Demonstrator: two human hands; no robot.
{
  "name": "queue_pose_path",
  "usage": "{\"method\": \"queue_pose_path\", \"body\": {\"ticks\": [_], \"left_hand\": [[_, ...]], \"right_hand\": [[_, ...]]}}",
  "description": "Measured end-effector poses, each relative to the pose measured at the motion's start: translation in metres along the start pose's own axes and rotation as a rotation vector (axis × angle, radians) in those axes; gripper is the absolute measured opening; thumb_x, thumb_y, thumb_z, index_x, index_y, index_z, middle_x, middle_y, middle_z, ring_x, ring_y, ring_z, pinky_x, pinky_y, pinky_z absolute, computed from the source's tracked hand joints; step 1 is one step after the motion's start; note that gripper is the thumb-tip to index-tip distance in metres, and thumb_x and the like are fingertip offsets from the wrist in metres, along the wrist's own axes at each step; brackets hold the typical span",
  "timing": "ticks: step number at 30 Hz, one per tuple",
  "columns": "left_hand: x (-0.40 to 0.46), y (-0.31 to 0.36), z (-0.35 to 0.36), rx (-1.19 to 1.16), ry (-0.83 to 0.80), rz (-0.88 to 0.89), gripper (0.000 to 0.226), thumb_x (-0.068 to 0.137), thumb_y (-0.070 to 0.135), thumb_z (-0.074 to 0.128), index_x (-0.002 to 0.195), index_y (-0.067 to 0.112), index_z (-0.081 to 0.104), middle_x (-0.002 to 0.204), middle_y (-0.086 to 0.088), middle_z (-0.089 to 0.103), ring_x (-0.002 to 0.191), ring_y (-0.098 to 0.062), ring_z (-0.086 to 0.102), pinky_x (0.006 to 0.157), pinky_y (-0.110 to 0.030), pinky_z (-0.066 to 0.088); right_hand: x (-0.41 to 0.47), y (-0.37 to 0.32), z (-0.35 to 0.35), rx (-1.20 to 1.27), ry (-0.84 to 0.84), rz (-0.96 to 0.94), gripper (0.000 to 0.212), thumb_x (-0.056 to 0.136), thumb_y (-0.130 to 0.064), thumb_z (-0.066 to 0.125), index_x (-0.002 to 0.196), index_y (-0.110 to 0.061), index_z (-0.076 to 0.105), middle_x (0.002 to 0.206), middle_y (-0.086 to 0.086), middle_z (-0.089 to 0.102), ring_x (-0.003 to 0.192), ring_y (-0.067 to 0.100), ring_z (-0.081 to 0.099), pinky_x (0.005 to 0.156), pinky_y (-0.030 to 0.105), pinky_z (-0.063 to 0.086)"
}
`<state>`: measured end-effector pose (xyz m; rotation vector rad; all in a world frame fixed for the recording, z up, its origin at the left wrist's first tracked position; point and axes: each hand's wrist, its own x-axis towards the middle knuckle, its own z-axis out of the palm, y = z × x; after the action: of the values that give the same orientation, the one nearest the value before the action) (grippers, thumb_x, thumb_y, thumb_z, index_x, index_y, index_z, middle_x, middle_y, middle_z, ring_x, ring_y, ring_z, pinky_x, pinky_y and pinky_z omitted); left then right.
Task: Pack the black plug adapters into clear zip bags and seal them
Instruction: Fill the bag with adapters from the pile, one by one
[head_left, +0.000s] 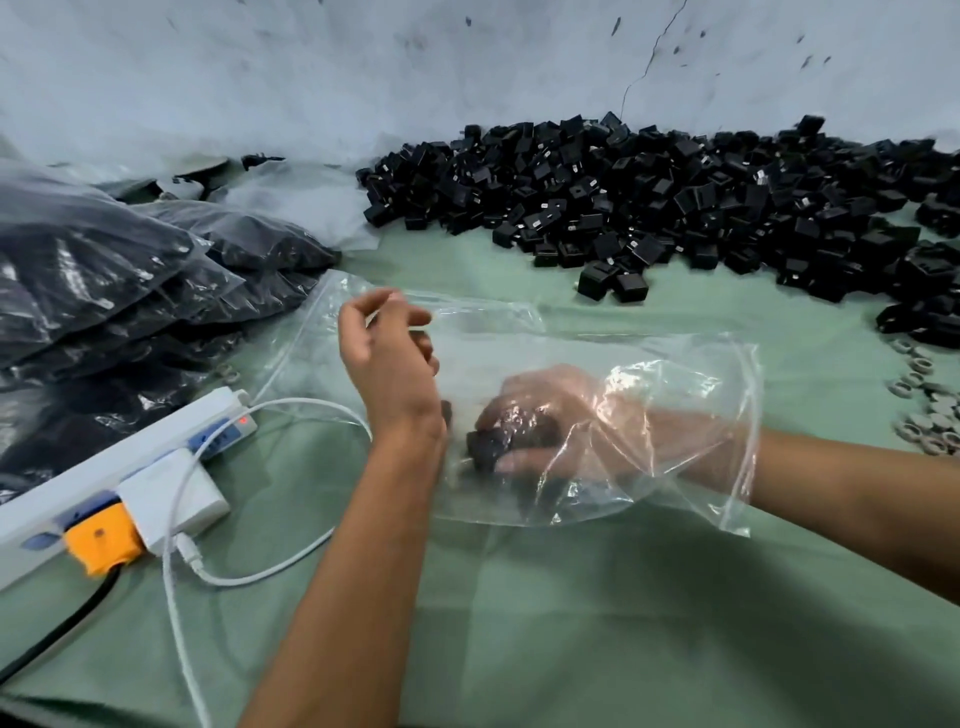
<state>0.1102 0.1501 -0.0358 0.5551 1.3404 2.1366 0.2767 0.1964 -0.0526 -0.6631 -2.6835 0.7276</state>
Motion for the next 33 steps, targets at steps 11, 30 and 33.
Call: {"method": "queue_pose_path", "body": {"ticks": [11, 30, 33], "left_hand": [[0.006, -0.011, -0.013, -0.052, 0.031, -0.089, 0.005, 0.1, 0.015, 0.051, 0.096, 0.015, 0.054, 0.066, 0.005, 0.06, 0.053, -0.011, 0.043, 0.043, -0.02, 0.029], [0.004, -0.017, -0.012, 0.165, -0.033, 0.01, 0.011, 0.098, 0.016, 0.053, 0.088, 0.015, 0.058, 0.074, 0.0, 0.063, 0.06, -0.014, 0.049, 0.054, -0.027, 0.041], [0.003, -0.022, -0.008, 0.595, -0.097, 0.11, 0.012, 0.095, 0.021, 0.057, 0.083, 0.018, 0.06, 0.078, 0.004, 0.067, 0.072, -0.013, 0.061, 0.073, -0.034, 0.05]], "right_hand": [[0.033, -0.002, 0.006, 0.363, 0.027, 0.398, 0.023, 0.088, -0.021, 0.081, 0.108, -0.014, 0.071, 0.084, 0.007, 0.077, 0.065, 0.02, 0.075, 0.053, 0.033, 0.059], [0.063, 0.012, 0.024, 0.5, 0.033, 0.494, 0.022, 0.095, -0.011, 0.07, 0.111, -0.026, 0.076, 0.065, -0.002, 0.074, 0.045, 0.006, 0.063, 0.043, 0.02, 0.049], [0.061, 0.009, 0.018, 0.436, -0.009, 0.417, 0.022, 0.099, -0.005, 0.062, 0.118, -0.011, 0.07, 0.063, -0.009, 0.067, 0.048, 0.003, 0.062, 0.046, 0.016, 0.048]]}}
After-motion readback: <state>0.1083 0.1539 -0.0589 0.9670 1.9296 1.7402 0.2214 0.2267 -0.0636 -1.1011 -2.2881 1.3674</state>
